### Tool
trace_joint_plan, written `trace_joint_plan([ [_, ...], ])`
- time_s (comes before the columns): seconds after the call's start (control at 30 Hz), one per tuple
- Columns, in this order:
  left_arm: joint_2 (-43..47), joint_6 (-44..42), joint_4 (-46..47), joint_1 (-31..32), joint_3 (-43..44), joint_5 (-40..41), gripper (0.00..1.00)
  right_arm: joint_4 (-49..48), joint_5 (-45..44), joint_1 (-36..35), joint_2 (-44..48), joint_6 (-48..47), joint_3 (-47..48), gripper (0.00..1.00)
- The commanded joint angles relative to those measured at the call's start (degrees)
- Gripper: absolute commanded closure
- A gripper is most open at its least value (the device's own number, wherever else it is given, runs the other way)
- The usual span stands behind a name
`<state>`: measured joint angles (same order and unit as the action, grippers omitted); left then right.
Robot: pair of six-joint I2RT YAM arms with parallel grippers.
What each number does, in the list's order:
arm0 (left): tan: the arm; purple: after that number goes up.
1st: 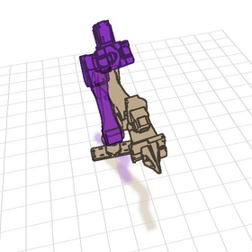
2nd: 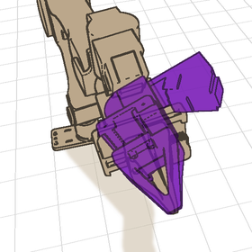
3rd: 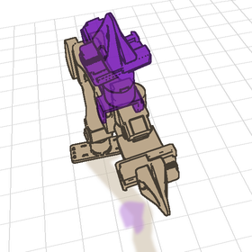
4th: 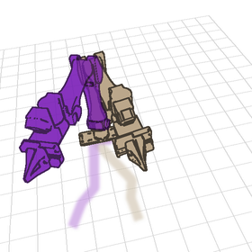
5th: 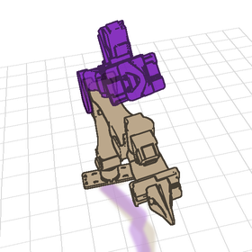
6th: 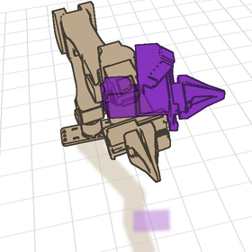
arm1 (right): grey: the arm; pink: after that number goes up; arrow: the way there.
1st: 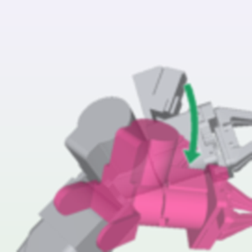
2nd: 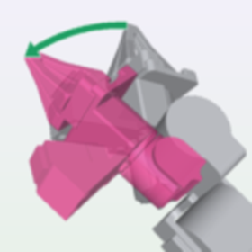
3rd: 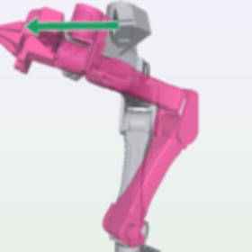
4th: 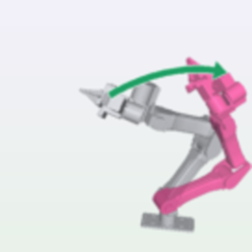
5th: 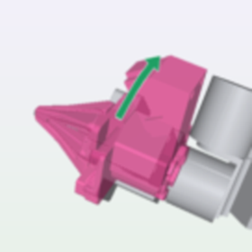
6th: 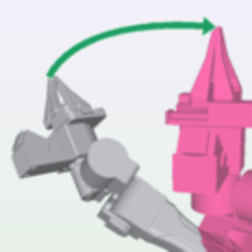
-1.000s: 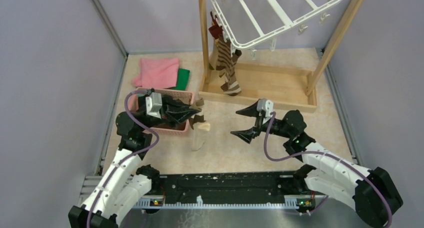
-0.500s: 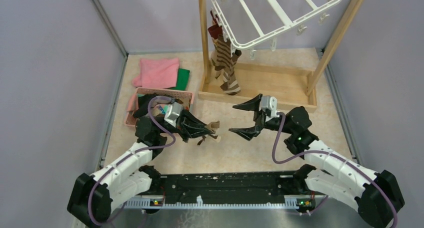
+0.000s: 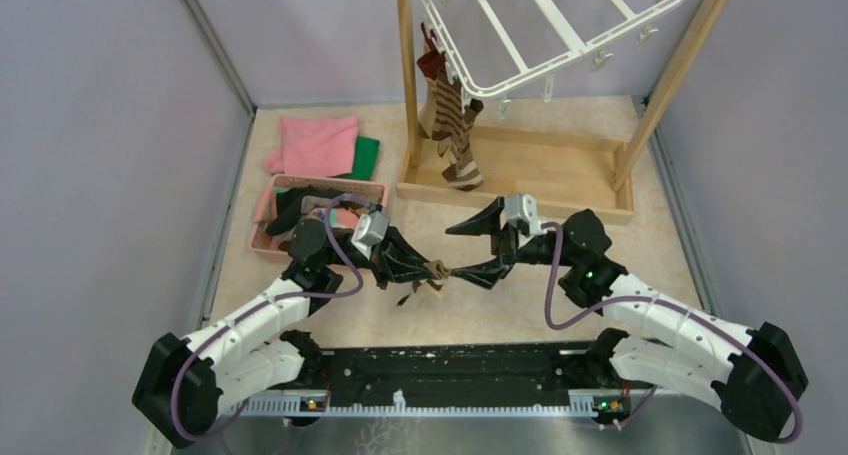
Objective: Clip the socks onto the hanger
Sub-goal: Pick up the sock from the bin.
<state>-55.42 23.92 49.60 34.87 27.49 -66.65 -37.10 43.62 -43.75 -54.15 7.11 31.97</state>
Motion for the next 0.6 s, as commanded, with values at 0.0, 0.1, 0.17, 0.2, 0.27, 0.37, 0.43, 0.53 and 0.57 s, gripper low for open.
trace_joint_plan([
  [0.0,-0.40,-5.29,-2.66,0.36,3.04,-1.01,1.00,1.51,0.43,-2.03,-0.32,-1.97,2.25,0.28],
  [0.1,-0.66,-5.83,-3.48,0.37,3.27,-1.45,1.00,1.32,0.61,-2.22,-0.28,-1.58,2.06,0.30],
  [0.17,-0.64,-6.03,-3.68,0.37,3.27,-1.46,1.00,1.24,0.72,-2.31,-0.17,-1.67,2.07,0.31],
  [0.2,-0.62,-6.16,-3.79,0.37,3.27,-1.39,1.00,1.22,0.88,-2.36,-0.17,-1.80,2.05,0.31],
  [0.27,-0.48,-6.46,-4.02,0.40,3.27,-1.34,1.00,1.40,1.01,-2.39,0.07,-2.13,2.05,0.32],
  [0.37,-0.16,-7.58,-5.68,0.42,3.44,-0.96,1.00,1.82,1.86,-2.41,0.68,-2.92,1.90,0.32],
  [0.43,0.18,-8.95,-7.45,0.38,3.77,-0.63,1.00,1.81,2.19,-2.37,1.08,-3.14,1.58,0.32],
  [0.53,0.68,-11.25,-10.68,0.38,4.77,-0.24,1.00,2.12,2.42,-2.40,1.54,-3.19,1.23,0.32],
  [0.57,0.86,-11.42,-11.01,0.38,4.84,-0.06,1.00,2.19,2.50,-2.40,1.73,-3.21,1.07,0.32],
])
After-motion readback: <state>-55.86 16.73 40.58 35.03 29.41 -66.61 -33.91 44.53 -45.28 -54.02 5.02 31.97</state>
